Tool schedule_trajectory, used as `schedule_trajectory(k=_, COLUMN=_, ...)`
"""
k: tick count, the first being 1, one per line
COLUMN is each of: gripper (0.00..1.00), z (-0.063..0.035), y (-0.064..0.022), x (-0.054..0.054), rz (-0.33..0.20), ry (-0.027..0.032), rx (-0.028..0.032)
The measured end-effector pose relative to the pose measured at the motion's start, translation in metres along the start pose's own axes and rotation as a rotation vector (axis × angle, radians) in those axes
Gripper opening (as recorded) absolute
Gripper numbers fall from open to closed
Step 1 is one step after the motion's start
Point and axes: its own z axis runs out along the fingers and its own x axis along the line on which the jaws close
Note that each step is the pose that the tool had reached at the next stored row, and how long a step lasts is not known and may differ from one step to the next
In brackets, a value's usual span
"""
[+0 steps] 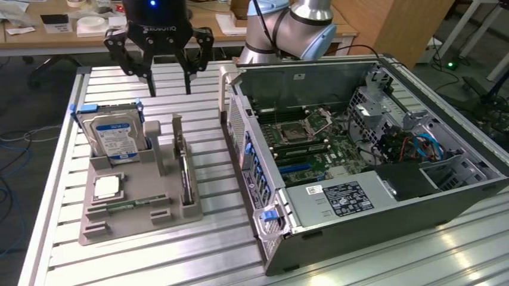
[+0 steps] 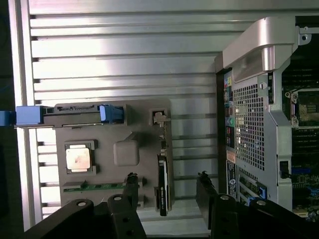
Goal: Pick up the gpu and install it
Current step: 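Pick up the gpu and move the gpu toward the slot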
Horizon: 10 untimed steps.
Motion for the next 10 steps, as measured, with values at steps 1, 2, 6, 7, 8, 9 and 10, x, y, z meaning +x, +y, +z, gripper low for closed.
schedule_trajectory(k=1, gripper=0.59, z=0.0001, y=-0.0011, x=0.0, rz=-0.003, ry=0.0004, rx=0.0002)
schedule_trajectory(k=2, gripper=0.59, z=0.0003, y=-0.0031, x=0.0, rz=-0.005, ry=0.0006, rx=0.0002)
schedule_trajectory(k=6, gripper=0.59, z=0.0014, y=-0.0114, x=-0.001, rz=-0.009, ry=0.0007, rx=0.0003)
schedule_trajectory(k=7, gripper=0.59, z=0.0019, y=-0.0142, x=-0.001, rz=-0.01, ry=0.0008, rx=0.0002)
schedule_trajectory(k=8, gripper=0.6, z=0.0025, y=-0.0167, x=-0.001, rz=-0.011, ry=0.0009, rx=0.0003)
schedule_trajectory(k=9, gripper=0.6, z=0.0036, y=-0.0179, x=-0.001, rz=-0.011, ry=0.0009, rx=0.0004)
schedule_trajectory(k=10, gripper=0.66, z=0.0051, y=-0.0186, x=-0.001, rz=-0.013, ry=0.0009, rx=0.0006)
